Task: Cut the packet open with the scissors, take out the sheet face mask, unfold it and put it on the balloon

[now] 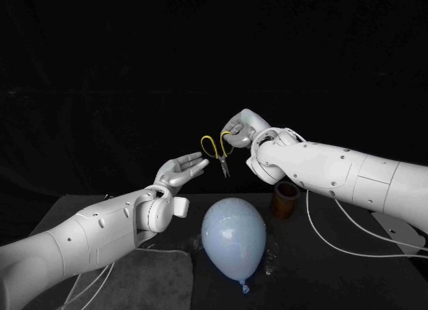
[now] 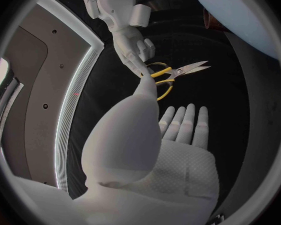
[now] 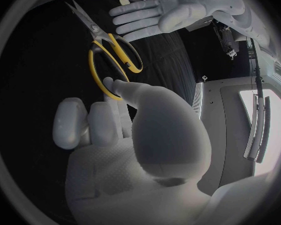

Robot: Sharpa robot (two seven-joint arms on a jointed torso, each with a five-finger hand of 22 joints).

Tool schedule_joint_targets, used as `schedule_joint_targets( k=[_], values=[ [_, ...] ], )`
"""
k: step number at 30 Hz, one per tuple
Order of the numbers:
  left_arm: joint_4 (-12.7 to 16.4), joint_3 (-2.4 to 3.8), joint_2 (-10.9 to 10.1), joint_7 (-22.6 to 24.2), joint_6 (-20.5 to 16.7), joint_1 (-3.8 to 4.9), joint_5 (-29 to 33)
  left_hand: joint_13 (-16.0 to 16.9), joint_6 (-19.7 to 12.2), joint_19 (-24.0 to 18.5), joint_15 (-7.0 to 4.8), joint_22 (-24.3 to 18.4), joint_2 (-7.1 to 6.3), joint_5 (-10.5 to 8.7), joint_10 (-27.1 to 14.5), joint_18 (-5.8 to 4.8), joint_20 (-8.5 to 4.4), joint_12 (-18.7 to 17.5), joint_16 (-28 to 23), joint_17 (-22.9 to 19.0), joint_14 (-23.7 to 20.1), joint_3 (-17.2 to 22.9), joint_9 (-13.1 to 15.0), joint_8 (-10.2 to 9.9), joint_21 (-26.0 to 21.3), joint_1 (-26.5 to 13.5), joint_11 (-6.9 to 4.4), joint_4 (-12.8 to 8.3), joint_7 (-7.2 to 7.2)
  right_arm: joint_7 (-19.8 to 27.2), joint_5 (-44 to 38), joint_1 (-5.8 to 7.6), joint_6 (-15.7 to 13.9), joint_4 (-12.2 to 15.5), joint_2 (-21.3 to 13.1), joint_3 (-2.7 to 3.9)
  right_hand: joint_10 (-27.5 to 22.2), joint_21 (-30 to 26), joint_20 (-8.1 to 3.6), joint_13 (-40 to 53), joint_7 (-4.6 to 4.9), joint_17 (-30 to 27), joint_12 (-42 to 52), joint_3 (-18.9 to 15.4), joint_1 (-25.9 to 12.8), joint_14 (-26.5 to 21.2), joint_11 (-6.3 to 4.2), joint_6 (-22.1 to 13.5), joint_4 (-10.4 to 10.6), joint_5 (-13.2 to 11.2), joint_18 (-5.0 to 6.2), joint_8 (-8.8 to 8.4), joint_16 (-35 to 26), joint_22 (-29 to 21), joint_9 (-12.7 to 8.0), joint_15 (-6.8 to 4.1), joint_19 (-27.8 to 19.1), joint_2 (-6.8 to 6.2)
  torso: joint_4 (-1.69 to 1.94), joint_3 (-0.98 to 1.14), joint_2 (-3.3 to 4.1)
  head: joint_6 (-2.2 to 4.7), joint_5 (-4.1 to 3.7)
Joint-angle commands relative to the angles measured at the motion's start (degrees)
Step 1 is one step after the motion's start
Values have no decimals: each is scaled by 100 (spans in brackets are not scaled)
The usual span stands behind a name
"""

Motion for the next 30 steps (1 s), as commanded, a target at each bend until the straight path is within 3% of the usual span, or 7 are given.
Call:
schedule_joint_targets(
  k=[1, 11, 18, 27, 30],
  values=[
    [-105, 7, 95, -135, 330, 7, -57, -6, -55, -32, 55, 0, -15, 9, -17, 40, 7, -21, -1, -7, 3, -45, -9, -23, -35, 44, 26, -6, 422, 230, 168, -4, -210, 66, 22, 10, 78, 27, 9, 6, -6, 9, 16, 5, 5, 49, -20, -31, -49, 40, 31, 33, 27, 7, 9, 8, 47, 60, -4, 9, 0, -9, 25],
    [-367, 8, 317, -206, 419, 5, -41, 4, -108, -68, 64, -2, 36, 9, 66, 32, 0, -5, 2, -13, 11, -82, -14, -37, -50, 68, 66, -14, 469, 305, 288, -19, -214, 367, 16, 21, 80, 38, 9, 9, -6, 23, 15, 15, 1, 60, -20, -38, -74, 50, 29, 41, 41, 23, 21, 8, 61, 68, -25, 8, -1, -19, 73],
    [-387, 9, 372, -221, 528, 5, -55, 39, 200, -15, 77, 8, 173, 8, 528, 26, 10, 51, 58, 35, 273, -127, 73, 73, -40, 185, 80, -40, 477, 315, 291, -31, -200, 524, 26, 24, 79, 34, 10, 10, -5, 17, 14, 19, -1, 61, -19, -41, -80, 53, 30, 43, 40, 18, 25, 8, 58, 71, -12, 7, -1, -14, 68],
    [-344, 9, 368, -158, 606, 5, -47, 116, 1411, 12, -42, 10, 467, 9, 1915, 74, -18, 203, 164, 134, 852, -256, 389, 521, -48, 379, -84, -74, 260, 323, 294, -48, -167, 558, 43, 25, 79, 34, 10, 10, -5, 17, 14, 19, -1, 61, -19, -41, -80, 53, 30, 43, 40, 18, 25, 8, 58, 71, -9, 1, 2, -17, 60],
    [-335, 9, 360, -129, 621, 5, -41, 119, 1676, 72, -62, 18, 568, 9, 2074, 81, -24, 227, 227, 191, 1127, -252, 453, 627, -31, 434, -110, -72, 212, 324, 296, -56, -156, 558, 48, 25, 78, 35, 10, 10, -3, 12, 14, 22, -4, 62, -18, -44, -86, 56, 30, 44, 39, 19, 28, 9, 59, 74, -6, 2, 5, -13, 47]
  ],
)
